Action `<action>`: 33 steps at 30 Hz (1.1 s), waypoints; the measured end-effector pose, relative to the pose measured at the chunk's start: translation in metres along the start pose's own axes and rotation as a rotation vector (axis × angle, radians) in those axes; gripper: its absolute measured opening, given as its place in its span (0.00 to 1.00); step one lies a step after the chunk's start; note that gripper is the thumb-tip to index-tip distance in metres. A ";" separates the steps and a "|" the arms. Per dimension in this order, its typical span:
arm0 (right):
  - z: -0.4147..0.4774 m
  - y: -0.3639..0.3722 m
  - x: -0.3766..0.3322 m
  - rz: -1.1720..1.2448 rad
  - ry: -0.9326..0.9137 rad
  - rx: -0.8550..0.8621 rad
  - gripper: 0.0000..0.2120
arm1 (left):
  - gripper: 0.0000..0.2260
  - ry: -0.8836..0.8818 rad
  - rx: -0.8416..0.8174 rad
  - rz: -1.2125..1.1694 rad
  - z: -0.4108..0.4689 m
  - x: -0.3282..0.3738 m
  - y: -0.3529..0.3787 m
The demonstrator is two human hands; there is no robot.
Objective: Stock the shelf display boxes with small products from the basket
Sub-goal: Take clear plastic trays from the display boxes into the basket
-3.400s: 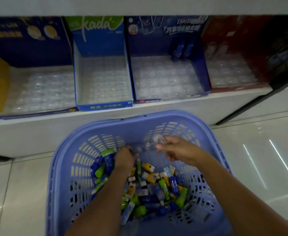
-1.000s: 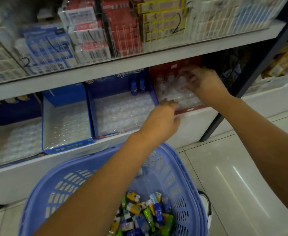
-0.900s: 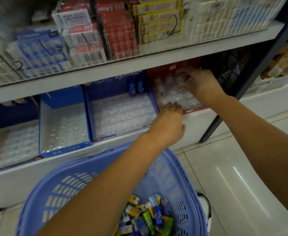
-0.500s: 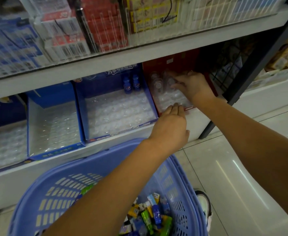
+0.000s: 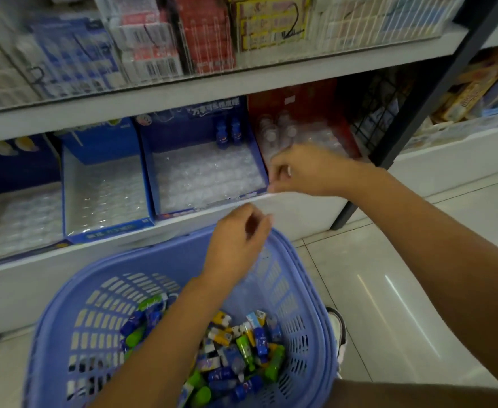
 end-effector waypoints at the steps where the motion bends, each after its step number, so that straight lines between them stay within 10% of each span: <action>1: -0.004 0.010 -0.015 0.012 -0.008 -0.143 0.09 | 0.14 -0.071 -0.025 0.029 -0.011 -0.020 0.000; 9: 0.022 0.174 -0.051 0.107 0.104 -0.566 0.19 | 0.06 -0.526 -0.152 0.092 -0.076 -0.157 0.019; 14: 0.043 0.275 -0.023 0.275 0.451 -0.437 0.05 | 0.14 -0.667 -0.247 0.113 -0.083 -0.198 0.039; 17: 0.045 0.311 -0.009 0.362 0.618 -0.364 0.22 | 0.12 -0.706 -0.102 -0.032 -0.079 -0.210 0.051; 33: 0.060 0.346 -0.020 0.376 0.528 -0.185 0.11 | 0.10 -1.076 0.215 -0.548 -0.064 -0.248 0.068</action>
Point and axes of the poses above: each hand's wrist, its own z-axis towards the middle knuckle, its own y-axis out of the palm, x = y × z, the point moved 2 cm from there along z, towards the middle knuckle, and after that the axes turned 9 degrees about -x, right-handed, at the moved point
